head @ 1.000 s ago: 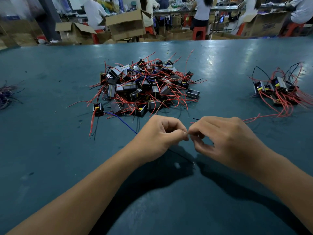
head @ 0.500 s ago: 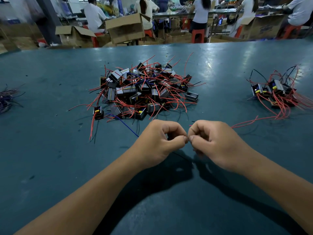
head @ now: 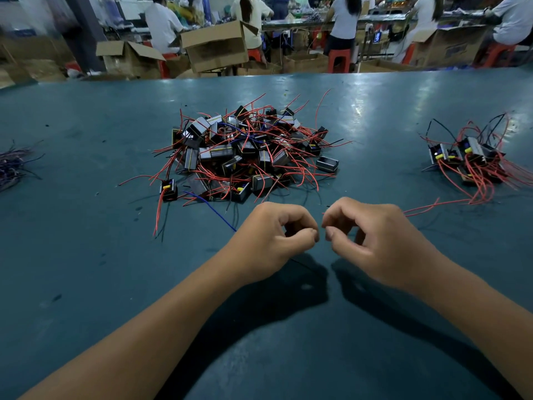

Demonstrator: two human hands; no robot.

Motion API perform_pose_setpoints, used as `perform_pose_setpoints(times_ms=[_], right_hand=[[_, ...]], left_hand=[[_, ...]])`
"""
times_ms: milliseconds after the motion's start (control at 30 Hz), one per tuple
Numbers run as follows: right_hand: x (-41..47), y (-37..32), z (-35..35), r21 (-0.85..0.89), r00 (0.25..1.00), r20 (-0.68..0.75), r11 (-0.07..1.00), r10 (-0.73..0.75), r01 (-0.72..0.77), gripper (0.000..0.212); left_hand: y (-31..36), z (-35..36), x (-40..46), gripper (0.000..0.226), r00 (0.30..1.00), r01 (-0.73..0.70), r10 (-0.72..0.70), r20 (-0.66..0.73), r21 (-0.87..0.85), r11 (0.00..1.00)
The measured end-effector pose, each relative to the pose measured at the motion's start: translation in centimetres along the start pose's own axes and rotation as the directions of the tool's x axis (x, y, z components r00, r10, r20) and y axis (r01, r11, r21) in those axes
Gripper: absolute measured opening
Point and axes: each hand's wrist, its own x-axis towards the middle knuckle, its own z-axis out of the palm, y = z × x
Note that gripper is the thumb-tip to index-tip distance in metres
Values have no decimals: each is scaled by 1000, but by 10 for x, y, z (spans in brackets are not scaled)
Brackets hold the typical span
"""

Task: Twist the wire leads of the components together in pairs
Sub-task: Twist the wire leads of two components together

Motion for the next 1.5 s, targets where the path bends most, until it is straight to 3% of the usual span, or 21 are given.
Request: perform_pose_setpoints(times_ms=[133, 267, 533, 633, 700, 733, 767, 800, 867, 900, 933, 967, 1033, 1100, 1133, 1233, 1500], right_hand=[[0, 1, -4, -239, 972, 22, 943, -232, 230, 10], [2, -1, -7, -350, 931, 10, 871, -364, 345, 15], [6, -3, -5, -418, 926, 46, 835, -375, 359, 16], [5, -4, -3, -299, 971, 62, 924, -229, 237, 12], [4, -6, 2, -17, 997, 76, 1000, 25, -24, 8], [5, -8, 4, 180, 979, 120, 966, 163, -183, 14], [6, -10, 5, 391, 930, 210, 846, 302, -363, 19], [8, -11, 6, 563, 845, 342, 630, 412, -535, 22], [10, -11, 6, 681, 657, 595, 144, 464, -718, 19], [10, -10, 5, 677, 613, 641, 34, 462, -735, 16], [10, -9, 4, 674, 610, 632, 50, 478, -737, 15], [10, -6, 5, 673, 652, 566, 174, 505, -719, 16], [8, -4, 5, 599, 811, 316, 559, 492, -573, 18], [5, -2, 3, 320, 965, 36, 912, 259, -257, 10], [3, 0, 2, 139, 995, -23, 986, 93, -89, 4], [1, -1, -1, -172, 985, 26, 970, -168, 170, 5], [5, -5, -2, -384, 950, 61, 871, -307, 306, 17]], left_hand=[[0, -2, 2, 12, 999, 33, -32, 8, -81, 996], [-1, -3, 1, 15, 998, 59, -57, 17, -148, 987], [0, -3, 1, 14, 997, 79, -76, 21, -183, 980], [1, -2, 2, 13, 997, 78, -73, 32, -178, 981], [1, -4, 0, 12, 999, 39, -36, 29, -117, 992], [1, -5, -1, 11, 1000, 2, -1, 26, -57, 998], [0, -5, -2, 10, 999, -45, 45, 18, 23, 999], [0, -5, -3, 10, 996, -93, 93, 5, 117, 989], [0, -4, -3, 9, 988, -148, 155, -12, 244, 959], [-1, -4, -3, 10, 987, -153, 162, -14, 249, 956], [-1, -3, -3, 10, 988, -147, 153, -12, 223, 964], [-2, -3, -2, 10, 992, -126, 129, -8, 179, 976], [-3, -4, -2, 10, 998, -59, 59, -2, 75, 995], [-4, -4, -1, 11, 1000, -14, 14, -7, 10, 1000], [-4, -4, -1, 12, 1000, -4, 3, -12, -7, 1000], [-2, -5, 0, 12, 1000, 20, -21, -10, -42, 999], [-2, -4, 0, 20, 996, 82, -80, 26, -143, 986]])
